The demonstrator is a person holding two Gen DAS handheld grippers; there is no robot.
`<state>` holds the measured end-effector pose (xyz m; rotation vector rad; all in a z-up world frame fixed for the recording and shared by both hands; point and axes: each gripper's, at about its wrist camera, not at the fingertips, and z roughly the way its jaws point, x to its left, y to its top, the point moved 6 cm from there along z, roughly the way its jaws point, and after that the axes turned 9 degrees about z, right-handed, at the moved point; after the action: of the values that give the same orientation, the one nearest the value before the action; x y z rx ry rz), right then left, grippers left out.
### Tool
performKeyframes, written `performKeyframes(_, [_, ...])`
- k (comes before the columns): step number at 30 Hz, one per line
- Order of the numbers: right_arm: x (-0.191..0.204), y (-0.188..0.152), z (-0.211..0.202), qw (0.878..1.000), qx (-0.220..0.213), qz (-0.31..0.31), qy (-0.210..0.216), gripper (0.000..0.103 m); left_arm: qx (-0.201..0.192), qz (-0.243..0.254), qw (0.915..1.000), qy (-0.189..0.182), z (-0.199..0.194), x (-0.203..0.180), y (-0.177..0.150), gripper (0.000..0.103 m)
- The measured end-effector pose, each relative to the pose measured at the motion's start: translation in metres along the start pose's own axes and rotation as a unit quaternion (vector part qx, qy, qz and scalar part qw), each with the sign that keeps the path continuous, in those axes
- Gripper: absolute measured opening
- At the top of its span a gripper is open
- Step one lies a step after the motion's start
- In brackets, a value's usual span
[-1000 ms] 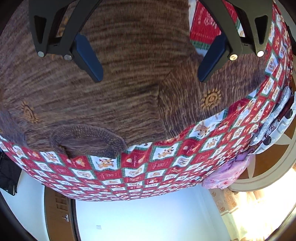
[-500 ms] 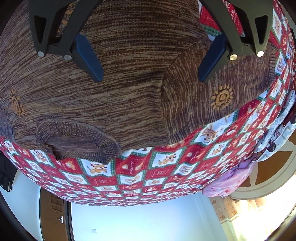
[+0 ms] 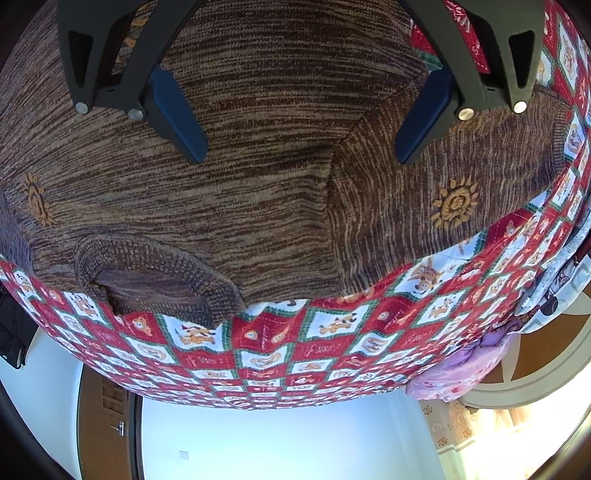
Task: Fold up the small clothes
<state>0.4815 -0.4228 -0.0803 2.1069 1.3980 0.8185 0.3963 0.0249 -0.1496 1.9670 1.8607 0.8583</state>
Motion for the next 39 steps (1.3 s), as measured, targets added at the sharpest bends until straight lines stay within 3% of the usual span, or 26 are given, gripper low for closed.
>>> performKeyframes(4, [0.083, -0.011, -0.018, 0.996, -0.015, -0.071, 0.049, 0.010, -0.002, 0.000, 1.0000, -0.005, 0.000, -0.001, -0.001, 0.103])
performKeyframes(9, [0.192, -0.064, -0.023, 0.979, -0.009, -0.173, 0.106, 0.010, 0.003, -0.013, 0.9995, -0.030, 0.002, 0.001, -0.002, 0.103])
performKeyframes(13, [0.239, -0.117, -0.008, 0.968, 0.027, -0.209, 0.136, 0.011, 0.005, -0.020, 0.9989, -0.041, 0.002, 0.001, -0.003, 0.103])
performKeyframes(15, [0.251, -0.146, 0.006, 0.961, 0.065, -0.217, 0.157, 0.012, 0.003, -0.017, 0.9989, -0.044, 0.000, 0.000, -0.004, 0.103])
performKeyframes(17, [0.250, -0.164, 0.015, 0.956, 0.103, -0.218, 0.165, 0.030, 0.001, -0.011, 0.9989, -0.045, -0.002, -0.001, -0.005, 0.103])
performKeyframes(18, [0.245, -0.171, 0.017, 0.953, 0.124, -0.217, 0.170, 0.053, 0.002, -0.008, 0.9989, -0.047, -0.002, -0.003, -0.005, 0.103])
performKeyframes(19, [0.239, -0.174, 0.014, 0.952, 0.133, -0.214, 0.173, 0.065, 0.004, -0.005, 0.9988, -0.048, -0.003, -0.004, -0.005, 0.103])
performKeyframes(23, [0.202, -0.171, -0.007, 0.955, 0.116, -0.222, 0.162, 0.065, 0.008, 0.002, 0.9971, -0.076, -0.013, -0.012, -0.006, 0.103])
performKeyframes(26, [0.163, -0.158, -0.016, 0.964, 0.104, -0.200, 0.139, 0.065, -0.001, 0.011, 0.9942, -0.107, -0.028, -0.028, 0.003, 0.096])
performKeyframes(30, [0.129, -0.144, -0.028, 0.974, 0.077, -0.176, 0.118, 0.065, -0.028, 0.044, 0.9876, -0.148, -0.057, -0.068, 0.024, 0.094])
performKeyframes(34, [0.120, -0.145, -0.040, 0.975, 0.054, -0.179, 0.120, 0.065, -0.045, 0.090, 0.9834, -0.151, -0.068, -0.112, 0.039, 0.090])
performKeyframes(37, [0.117, -0.148, -0.047, 0.974, 0.031, -0.190, 0.120, 0.065, -0.025, 0.109, 0.9820, -0.152, -0.050, -0.141, 0.047, 0.085])
performKeyframes(39, [0.111, -0.149, -0.052, 0.974, 0.014, -0.194, 0.118, 0.065, -0.005, 0.107, 0.9829, -0.150, -0.035, -0.153, 0.049, 0.072])
